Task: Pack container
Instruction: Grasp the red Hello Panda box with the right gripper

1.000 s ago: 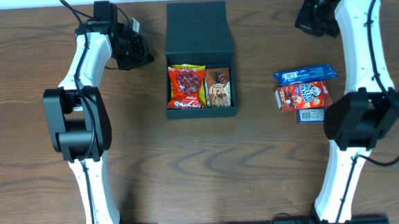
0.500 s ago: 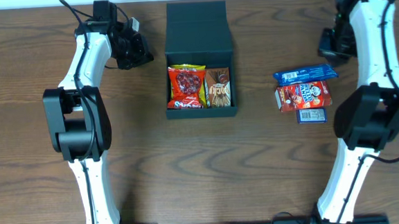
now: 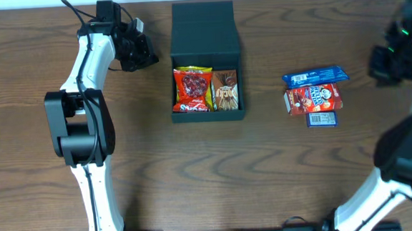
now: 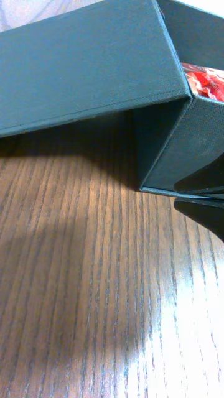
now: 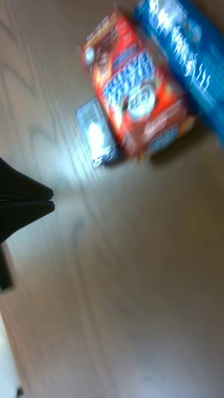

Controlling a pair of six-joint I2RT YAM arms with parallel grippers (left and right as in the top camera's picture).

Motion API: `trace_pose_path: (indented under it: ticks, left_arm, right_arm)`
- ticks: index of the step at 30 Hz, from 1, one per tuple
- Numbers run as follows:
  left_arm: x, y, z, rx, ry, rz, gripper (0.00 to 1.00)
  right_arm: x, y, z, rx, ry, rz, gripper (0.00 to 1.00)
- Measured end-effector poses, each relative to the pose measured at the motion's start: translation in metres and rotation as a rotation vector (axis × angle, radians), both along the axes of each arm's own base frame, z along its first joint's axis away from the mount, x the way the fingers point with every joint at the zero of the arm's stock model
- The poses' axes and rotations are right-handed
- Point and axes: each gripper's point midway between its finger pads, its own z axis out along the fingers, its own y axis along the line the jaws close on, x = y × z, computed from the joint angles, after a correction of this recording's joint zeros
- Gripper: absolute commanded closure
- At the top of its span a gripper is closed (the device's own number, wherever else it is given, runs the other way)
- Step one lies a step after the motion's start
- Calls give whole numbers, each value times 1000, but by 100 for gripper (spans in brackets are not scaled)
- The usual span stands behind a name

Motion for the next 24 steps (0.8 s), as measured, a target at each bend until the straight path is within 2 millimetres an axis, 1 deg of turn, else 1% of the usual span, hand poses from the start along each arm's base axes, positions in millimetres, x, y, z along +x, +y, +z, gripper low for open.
trace_pose_path:
  ticks: [2,3,4,6,7,8,9,11,12,13,17,19,21,24]
  left_arm:
    - [2,0,0,0,-7,0,94]
    - [2,0,1,0,-11,0,94]
    - [4,0,1,0,-18,1,94]
    - [6,0,2,0,-28,1,94]
    - [6,0,2,0,-28,1,94]
    - [6,0,2,0,-29,1,94]
    - [6,0,2,0,-29,1,94]
    - [6,0,2,0,-28,1,94]
    - [6,0,2,-1,-28,2,94]
    - [6,0,2,-1,-28,2,94]
    - [6,0,2,-1,-27,2,94]
    - [6,0,2,-1,-28,2,94]
    - [6,0,2,-1,-27,2,94]
    - [6,0,2,-1,-27,2,94]
  right_arm:
    - [-12,-3,-9,7,11,-17,98]
    - [-16,1,-18,21,25,-10,94]
    - [-16,6,-25,33,32,-1,91]
    - [-10,20,-44,61,30,34,86]
    - [-7,28,-52,78,28,54,77]
    - [-2,38,-61,94,21,81,54]
    - [2,44,-65,102,11,91,33]
    - [8,53,-70,111,-6,114,14]
    - [12,57,-70,112,-18,126,3]
    - [18,63,-70,110,-35,154,1]
    - [30,80,-70,97,-67,214,1]
    - [35,88,-70,96,-78,200,1]
    - [38,93,-70,96,-85,131,1]
    - [37,97,-70,108,-82,-46,1]
